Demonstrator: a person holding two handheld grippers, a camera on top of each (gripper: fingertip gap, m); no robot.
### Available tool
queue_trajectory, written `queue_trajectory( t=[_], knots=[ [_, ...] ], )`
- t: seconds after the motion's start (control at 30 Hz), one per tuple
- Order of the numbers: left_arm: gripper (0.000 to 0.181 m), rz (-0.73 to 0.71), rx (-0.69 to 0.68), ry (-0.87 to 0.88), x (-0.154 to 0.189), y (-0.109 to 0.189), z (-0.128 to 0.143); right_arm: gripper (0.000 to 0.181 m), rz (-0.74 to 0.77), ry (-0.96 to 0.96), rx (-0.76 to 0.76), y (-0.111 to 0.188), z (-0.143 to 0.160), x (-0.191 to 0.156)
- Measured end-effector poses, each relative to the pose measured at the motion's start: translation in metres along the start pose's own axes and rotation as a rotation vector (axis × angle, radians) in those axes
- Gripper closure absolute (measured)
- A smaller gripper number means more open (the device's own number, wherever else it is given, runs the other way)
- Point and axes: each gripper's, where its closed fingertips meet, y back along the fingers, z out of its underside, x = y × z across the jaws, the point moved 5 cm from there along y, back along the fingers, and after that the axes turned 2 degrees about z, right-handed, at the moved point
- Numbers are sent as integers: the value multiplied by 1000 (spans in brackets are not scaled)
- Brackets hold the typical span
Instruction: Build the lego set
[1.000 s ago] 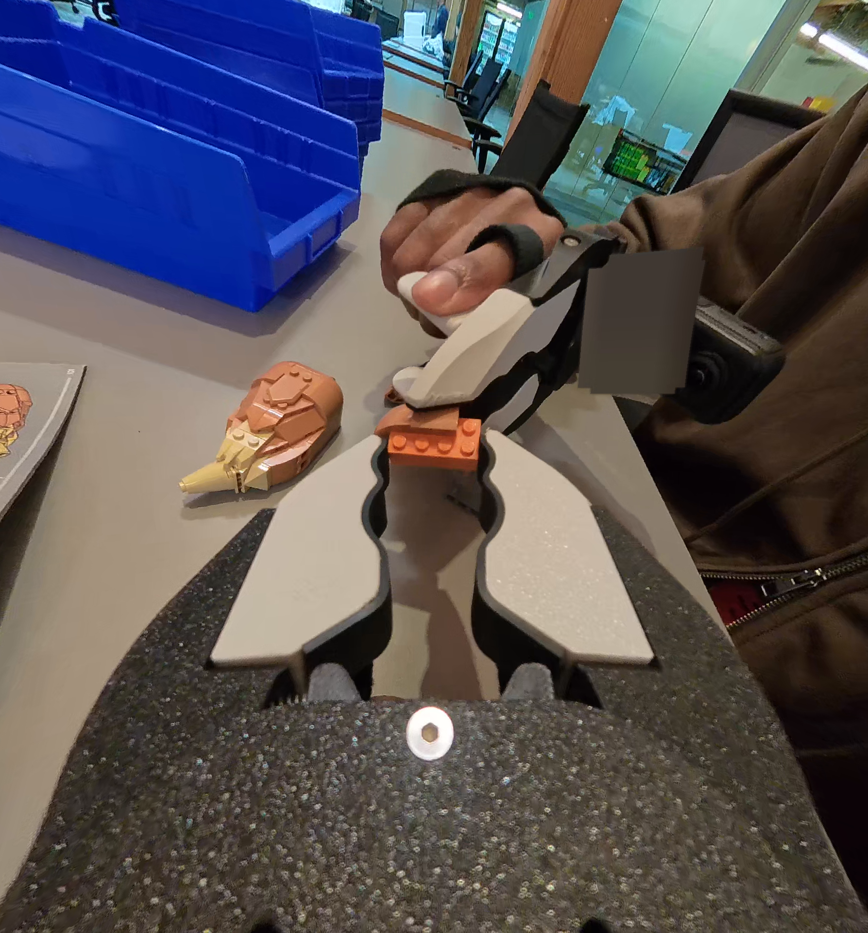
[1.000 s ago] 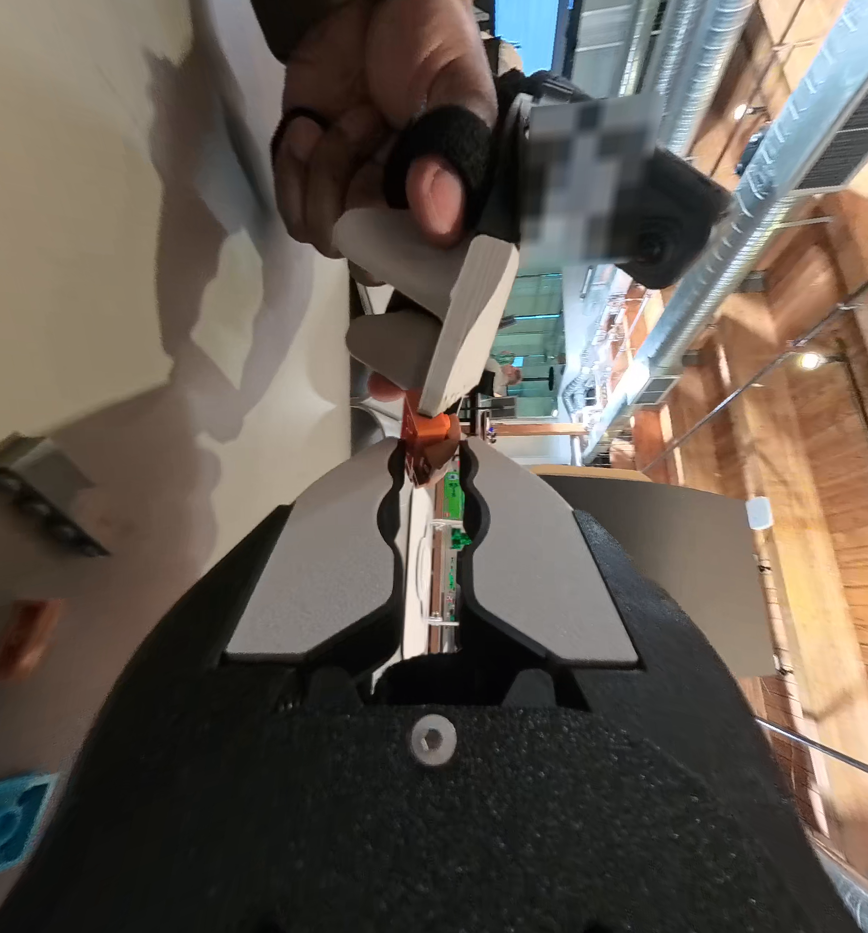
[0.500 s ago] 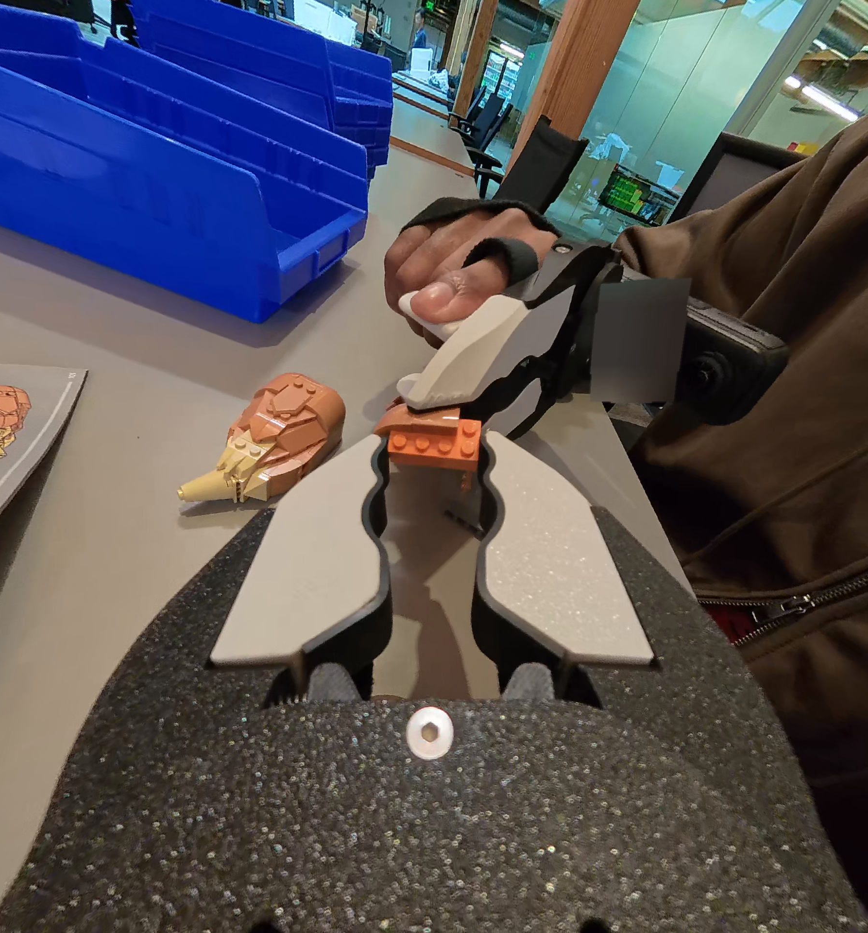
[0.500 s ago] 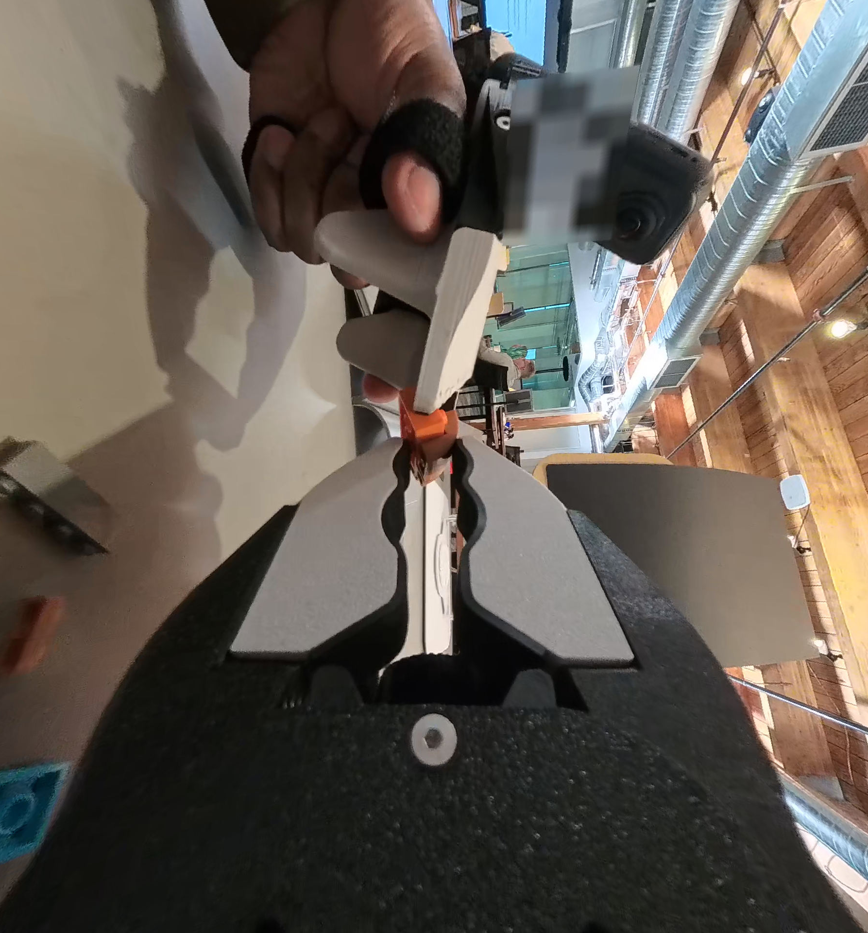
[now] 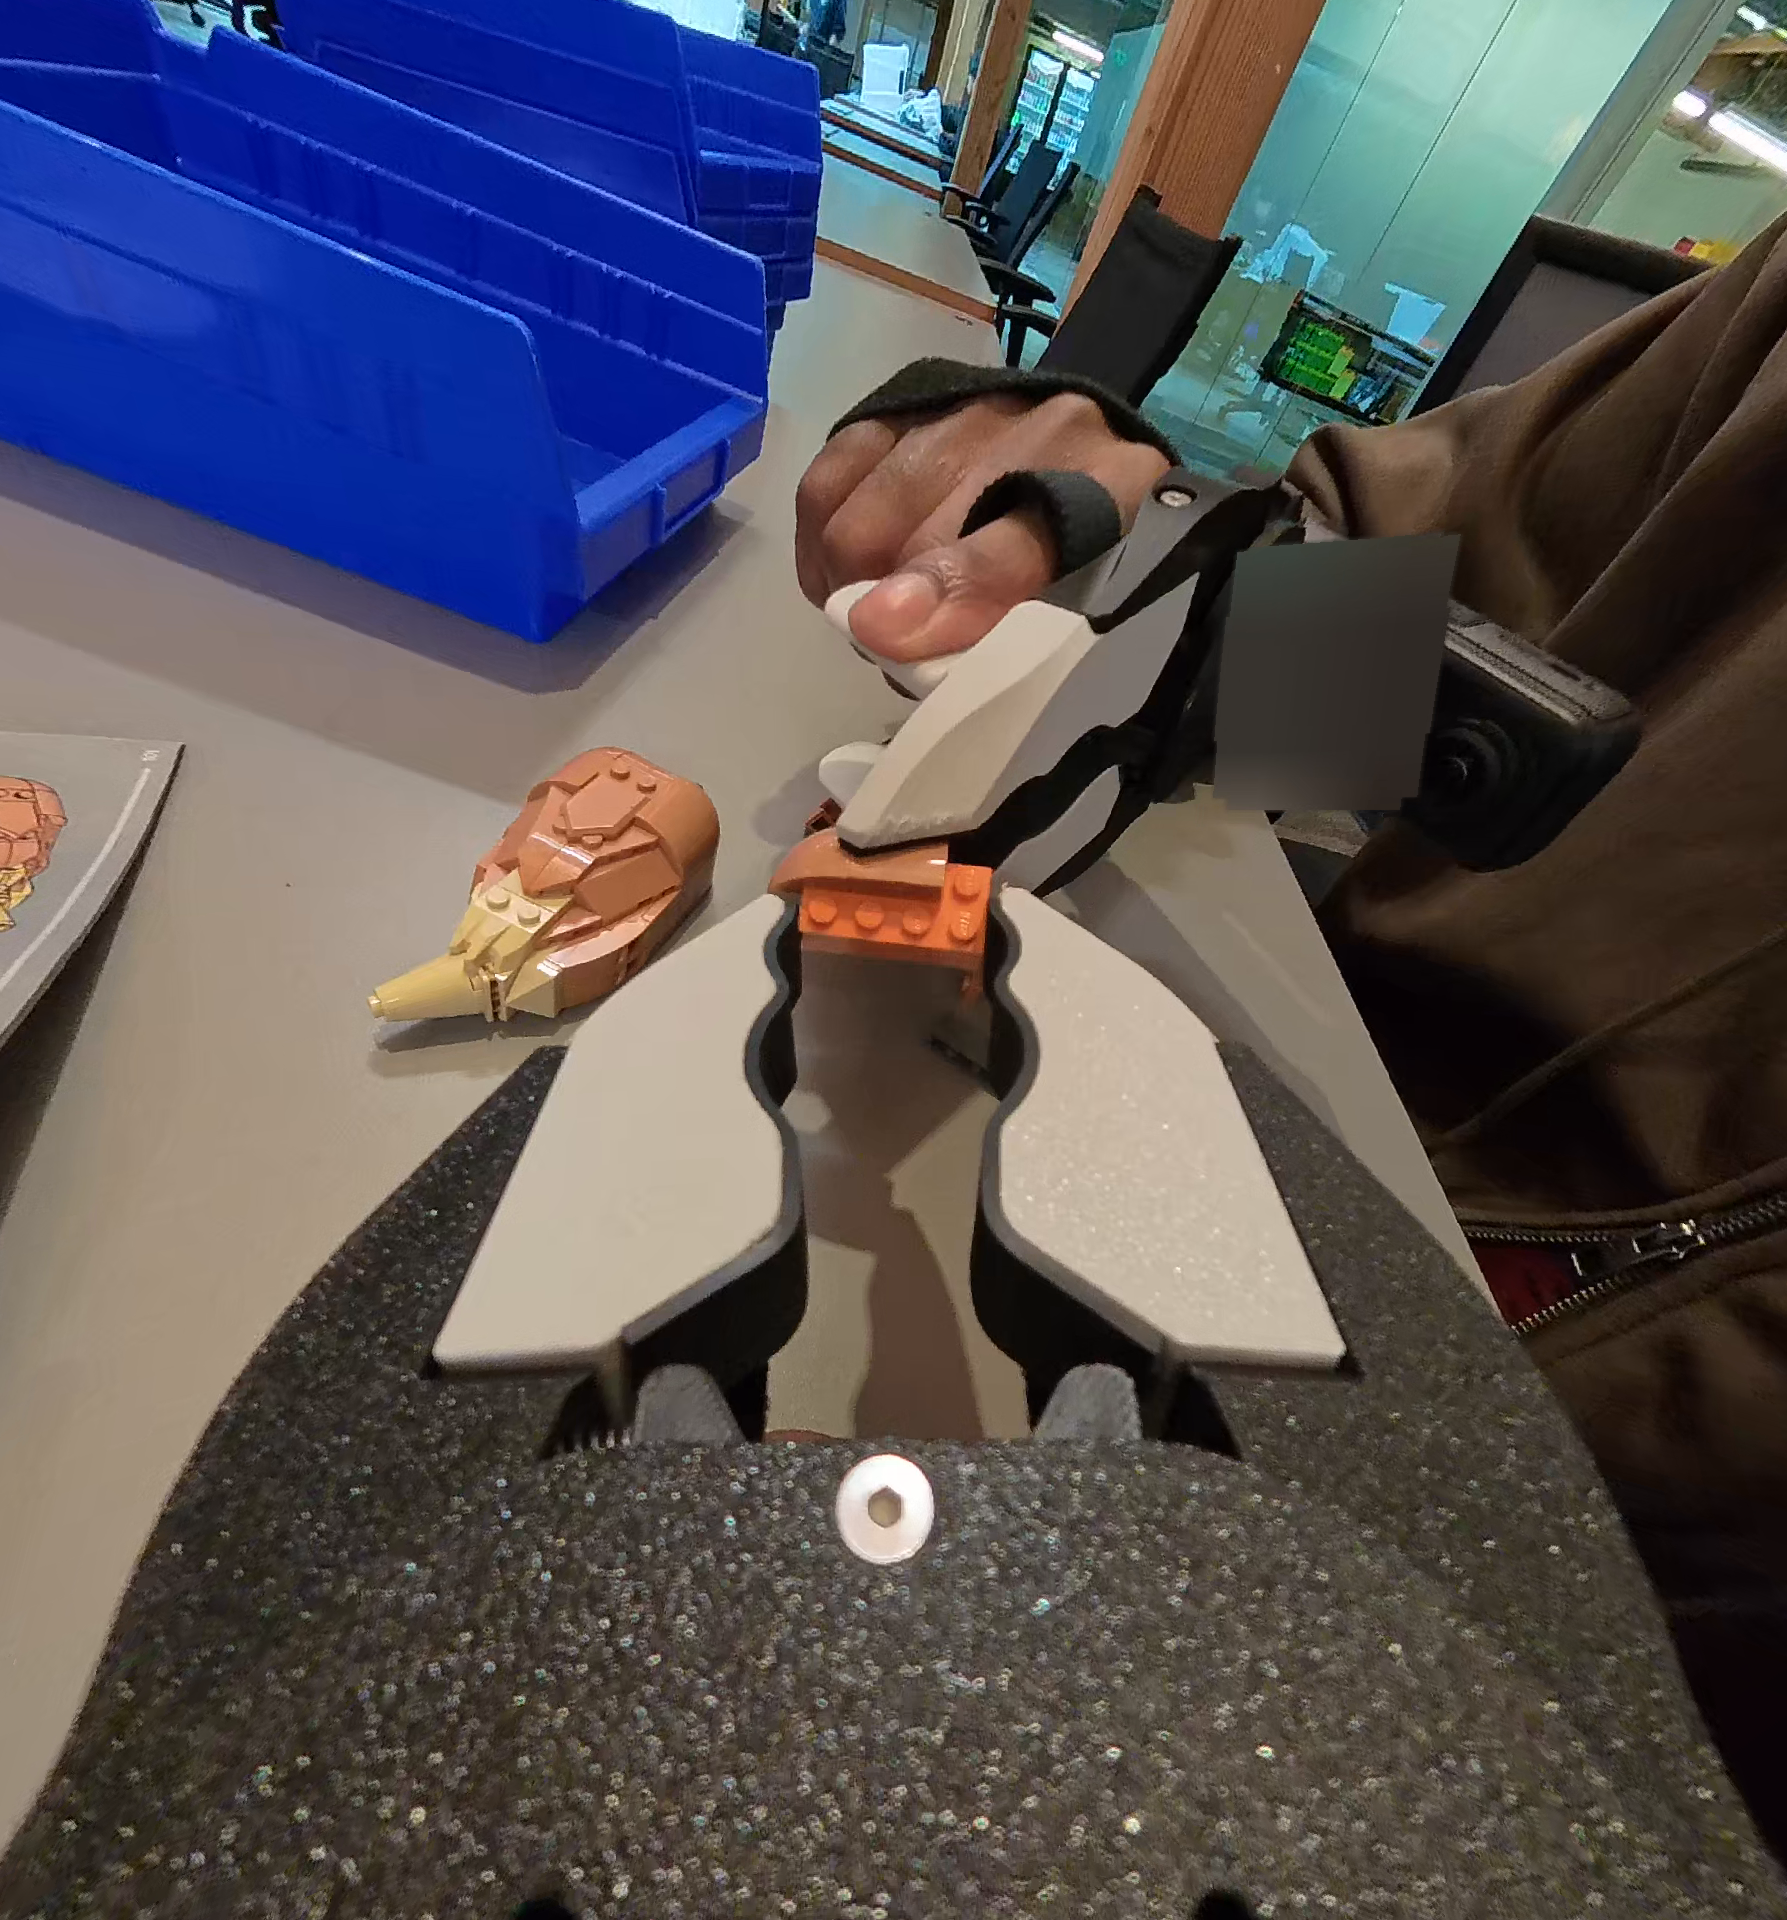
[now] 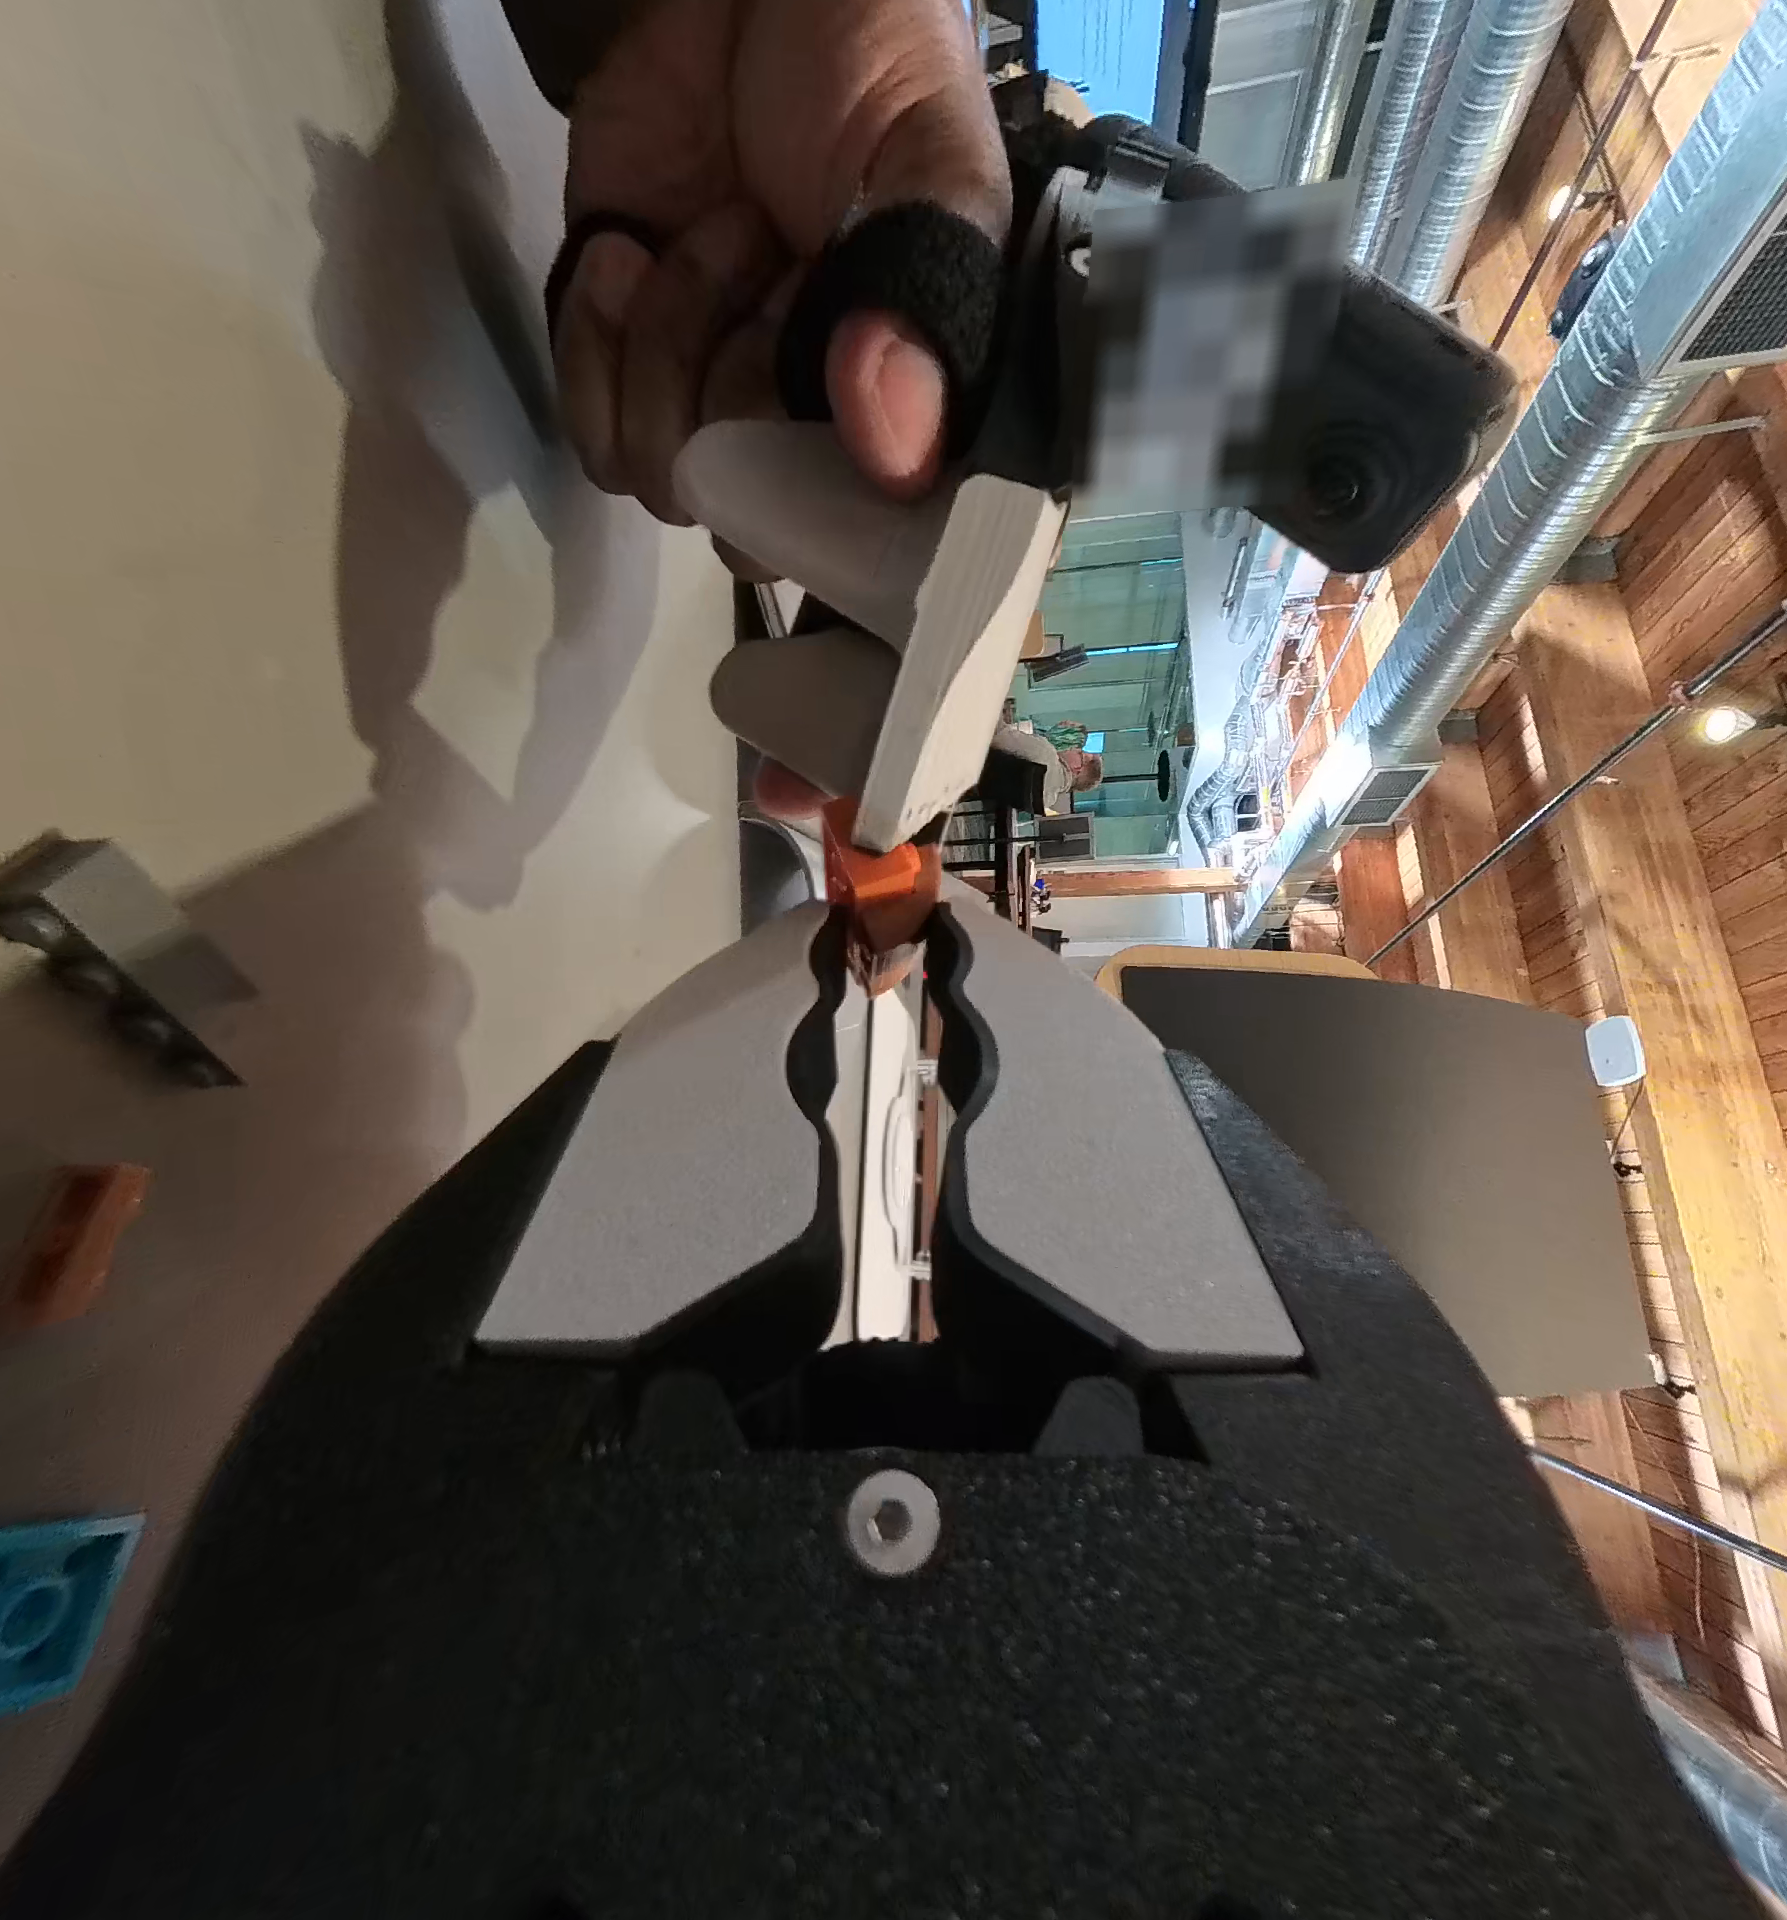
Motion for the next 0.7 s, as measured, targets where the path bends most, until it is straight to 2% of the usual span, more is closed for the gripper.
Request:
queue_trajectory(
  t=[0.17,0.33,0.47,0.7],
  knots=[
    [147,3,19,-7,1,3,-4,164,56,-1,1,-1,-1,3],
    [148,-1,2,-21,1,3,-2,150,85,-2,23,1,-3,5],
    [148,-4,-2,-31,2,2,-3,163,65,23,50,3,-6,1],
    [148,-30,-34,-76,3,1,-2,165,35,11,59,4,-6,0]
  ],
)
